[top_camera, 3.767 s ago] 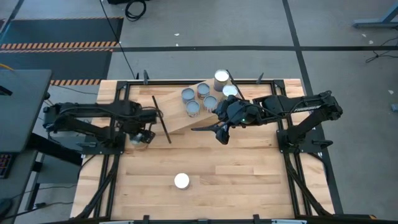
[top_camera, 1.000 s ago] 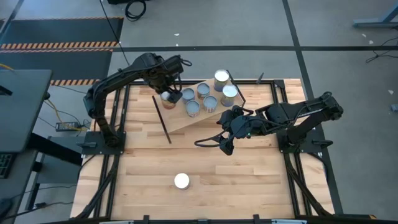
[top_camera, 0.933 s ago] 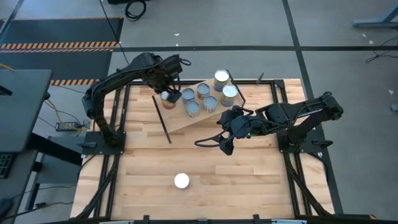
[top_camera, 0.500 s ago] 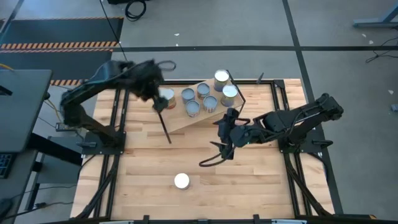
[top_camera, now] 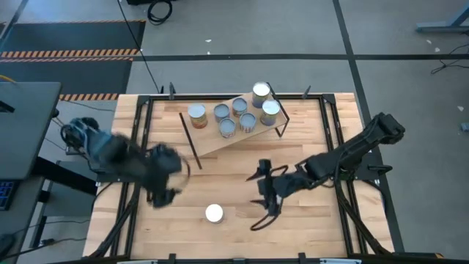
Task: Pick and place cans onto a shelf
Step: Put the canned corn on the shelf aligned with the other canned corn
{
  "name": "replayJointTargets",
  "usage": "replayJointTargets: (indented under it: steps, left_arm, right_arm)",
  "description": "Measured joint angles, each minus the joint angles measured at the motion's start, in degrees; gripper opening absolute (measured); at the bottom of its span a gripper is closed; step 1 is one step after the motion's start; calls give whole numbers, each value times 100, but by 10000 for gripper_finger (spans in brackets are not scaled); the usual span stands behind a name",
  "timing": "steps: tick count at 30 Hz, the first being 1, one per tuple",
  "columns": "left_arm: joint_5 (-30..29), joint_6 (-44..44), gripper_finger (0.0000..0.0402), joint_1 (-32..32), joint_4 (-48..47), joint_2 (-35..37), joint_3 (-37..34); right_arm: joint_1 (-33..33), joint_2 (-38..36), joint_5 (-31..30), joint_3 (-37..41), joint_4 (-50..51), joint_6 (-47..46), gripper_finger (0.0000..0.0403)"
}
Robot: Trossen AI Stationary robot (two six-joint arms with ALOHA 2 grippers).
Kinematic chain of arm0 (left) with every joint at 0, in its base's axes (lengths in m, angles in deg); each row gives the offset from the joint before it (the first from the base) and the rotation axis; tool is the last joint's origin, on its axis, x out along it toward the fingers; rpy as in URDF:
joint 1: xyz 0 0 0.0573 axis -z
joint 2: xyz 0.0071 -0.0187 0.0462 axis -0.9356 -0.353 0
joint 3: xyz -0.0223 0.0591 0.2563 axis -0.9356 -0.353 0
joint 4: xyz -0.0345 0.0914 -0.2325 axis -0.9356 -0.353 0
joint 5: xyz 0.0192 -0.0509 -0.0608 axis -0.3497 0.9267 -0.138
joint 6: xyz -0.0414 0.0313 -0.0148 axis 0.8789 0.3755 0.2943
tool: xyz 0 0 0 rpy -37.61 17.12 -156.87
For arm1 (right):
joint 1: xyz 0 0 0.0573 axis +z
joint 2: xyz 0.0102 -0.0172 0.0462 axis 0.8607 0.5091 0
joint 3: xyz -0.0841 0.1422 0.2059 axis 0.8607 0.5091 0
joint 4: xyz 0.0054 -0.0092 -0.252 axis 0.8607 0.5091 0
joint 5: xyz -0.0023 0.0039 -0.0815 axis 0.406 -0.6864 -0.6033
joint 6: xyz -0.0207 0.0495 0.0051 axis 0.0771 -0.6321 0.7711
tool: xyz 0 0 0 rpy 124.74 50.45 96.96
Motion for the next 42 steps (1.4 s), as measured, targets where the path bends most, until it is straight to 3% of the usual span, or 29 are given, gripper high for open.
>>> replayJointTargets:
  steps: [2, 6, 14, 18, 24, 29, 34, 42]
  left_arm:
    - [161, 47, 381, 385, -329, -262, -14]
    - [355, -254, 360, 828, 168, -686, -188]
    - [307, 441, 329, 927, 117, -1390, -833]
    - [261, 974, 331, 964, 971, -1276, -1607]
    - [-27, 993, 349, 932, 2979, -1015, -2930]
    - [-7, 1000, 352, 929, 4121, -1103, -3752]
    - [68, 1152, 353, 924, 5126, -1157, -4137]
    - [-331, 1972, 353, 637, 5104, -1196, -4143]
  right_arm:
    - [59, 214, 2, 205, -492, -77, 348]
    - [164, 941, -21, 39, -902, -76, 348]
    - [274, 2069, 12, -572, -1099, -226, 348]
    - [328, 2389, 2, -711, -1352, -284, 348]
    - [217, 2906, -153, -752, -2047, -447, 348]
    - [95, 3273, -496, -742, -2713, -380, 348]
    - [-106, 3319, -353, -753, -3331, -377, 348]
    - [-323, 3391, -51, -742, -3354, -381, 348]
